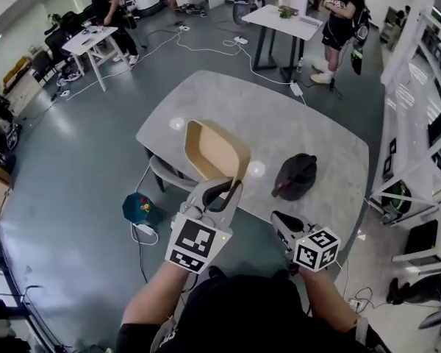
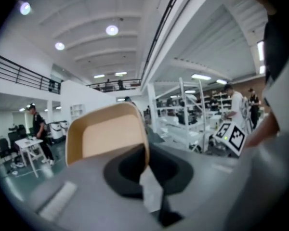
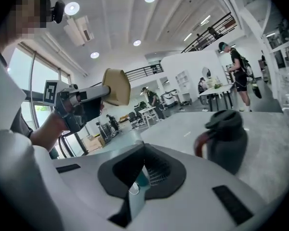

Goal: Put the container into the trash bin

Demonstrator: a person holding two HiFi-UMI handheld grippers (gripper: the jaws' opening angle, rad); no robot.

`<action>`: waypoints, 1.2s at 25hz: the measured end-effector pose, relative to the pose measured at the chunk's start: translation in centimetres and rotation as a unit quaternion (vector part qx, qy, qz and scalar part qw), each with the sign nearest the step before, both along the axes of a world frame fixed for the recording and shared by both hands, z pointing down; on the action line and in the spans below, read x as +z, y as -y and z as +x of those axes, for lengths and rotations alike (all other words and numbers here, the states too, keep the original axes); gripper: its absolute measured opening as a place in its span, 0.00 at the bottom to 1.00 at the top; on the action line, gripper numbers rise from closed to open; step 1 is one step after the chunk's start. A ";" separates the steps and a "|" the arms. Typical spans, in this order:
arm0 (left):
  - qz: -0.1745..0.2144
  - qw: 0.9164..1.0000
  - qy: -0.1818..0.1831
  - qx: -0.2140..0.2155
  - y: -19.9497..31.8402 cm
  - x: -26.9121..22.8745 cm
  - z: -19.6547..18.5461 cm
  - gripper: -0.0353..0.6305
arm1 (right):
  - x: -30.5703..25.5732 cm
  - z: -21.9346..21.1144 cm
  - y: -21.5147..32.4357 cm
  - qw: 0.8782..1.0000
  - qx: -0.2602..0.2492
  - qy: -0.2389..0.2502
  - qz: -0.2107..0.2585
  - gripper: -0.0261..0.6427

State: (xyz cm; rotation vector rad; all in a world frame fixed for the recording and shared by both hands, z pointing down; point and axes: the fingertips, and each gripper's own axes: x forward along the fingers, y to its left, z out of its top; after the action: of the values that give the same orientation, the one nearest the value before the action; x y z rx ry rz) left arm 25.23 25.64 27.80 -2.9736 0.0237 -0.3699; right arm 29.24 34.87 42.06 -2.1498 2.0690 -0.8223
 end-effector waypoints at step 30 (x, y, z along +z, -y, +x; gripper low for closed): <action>-0.075 0.891 0.063 -0.443 45.8 9.7 -33.9 0.09 | -0.9 -23.6 53.0 0.917 -0.397 -0.015 0.021 0.03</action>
State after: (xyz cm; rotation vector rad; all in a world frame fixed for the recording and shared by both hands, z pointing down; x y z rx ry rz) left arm -8.66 -20.16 37.52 -2.8696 1.4125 -0.6715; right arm 5.67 -18.14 41.19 -1.2427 2.9631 -0.7555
